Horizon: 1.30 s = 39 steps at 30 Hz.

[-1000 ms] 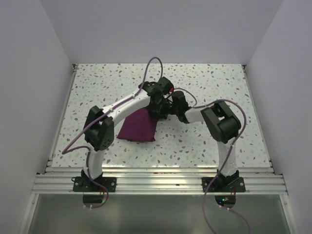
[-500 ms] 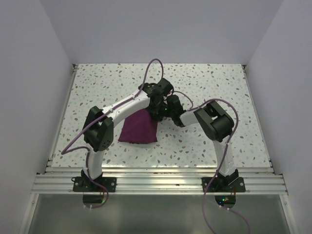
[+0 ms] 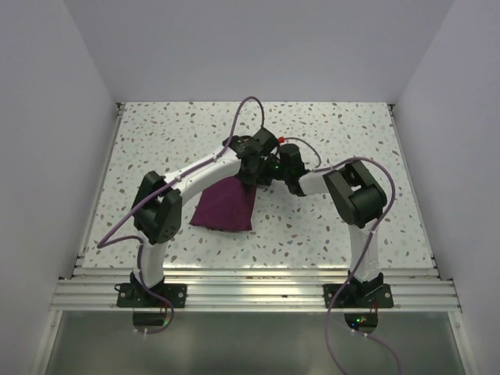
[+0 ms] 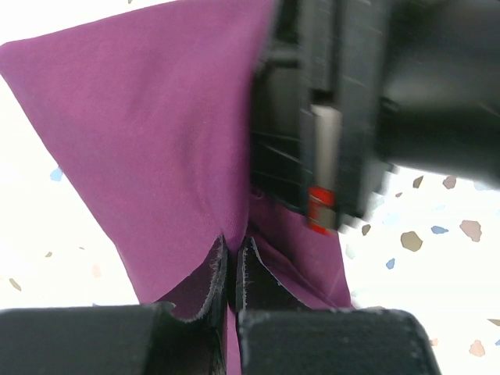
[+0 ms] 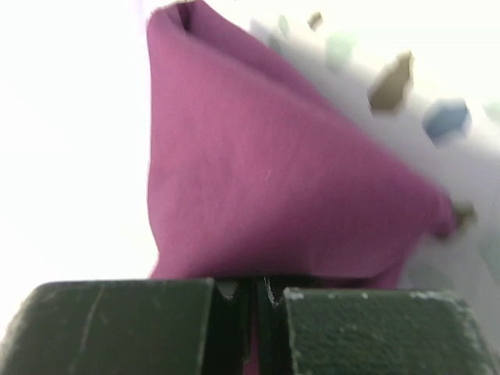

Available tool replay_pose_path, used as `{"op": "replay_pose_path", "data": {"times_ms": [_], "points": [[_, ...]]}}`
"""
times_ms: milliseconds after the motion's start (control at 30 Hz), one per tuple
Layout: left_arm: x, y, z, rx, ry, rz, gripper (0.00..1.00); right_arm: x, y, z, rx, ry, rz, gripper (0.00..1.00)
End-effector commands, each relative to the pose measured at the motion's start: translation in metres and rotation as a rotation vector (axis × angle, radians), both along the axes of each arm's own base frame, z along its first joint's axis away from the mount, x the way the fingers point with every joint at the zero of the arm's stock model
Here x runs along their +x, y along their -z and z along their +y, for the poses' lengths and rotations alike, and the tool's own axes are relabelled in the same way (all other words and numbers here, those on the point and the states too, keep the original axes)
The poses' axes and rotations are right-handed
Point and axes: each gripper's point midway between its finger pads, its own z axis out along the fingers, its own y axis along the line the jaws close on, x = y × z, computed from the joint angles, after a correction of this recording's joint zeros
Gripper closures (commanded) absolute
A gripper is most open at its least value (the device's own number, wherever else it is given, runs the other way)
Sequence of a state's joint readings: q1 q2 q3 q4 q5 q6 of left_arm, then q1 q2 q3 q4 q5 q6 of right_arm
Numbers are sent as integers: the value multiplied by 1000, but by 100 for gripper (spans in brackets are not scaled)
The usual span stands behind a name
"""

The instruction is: Prepare the surgical pack

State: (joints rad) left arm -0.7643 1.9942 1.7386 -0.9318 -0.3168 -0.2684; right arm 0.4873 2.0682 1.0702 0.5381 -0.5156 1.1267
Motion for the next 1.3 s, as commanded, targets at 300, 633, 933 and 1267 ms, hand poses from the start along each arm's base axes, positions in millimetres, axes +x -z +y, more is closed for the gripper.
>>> {"op": "replay_pose_path", "data": {"times_ms": [300, 633, 933, 1267], "points": [[-13, 4, -14, -85, 49, 30, 100, 80, -18, -17, 161, 191, -96, 100], [4, -16, -11, -180, -6, 8, 61, 31, -10, -20, 127, -20, -1, 100], [40, -70, 16, -427, -140, -99, 68, 5, -16, -22, 97, -118, -9, 100], [50, -33, -7, -505, -133, 24, 92, 24, -27, 4, 224, -86, -45, 100]]}}
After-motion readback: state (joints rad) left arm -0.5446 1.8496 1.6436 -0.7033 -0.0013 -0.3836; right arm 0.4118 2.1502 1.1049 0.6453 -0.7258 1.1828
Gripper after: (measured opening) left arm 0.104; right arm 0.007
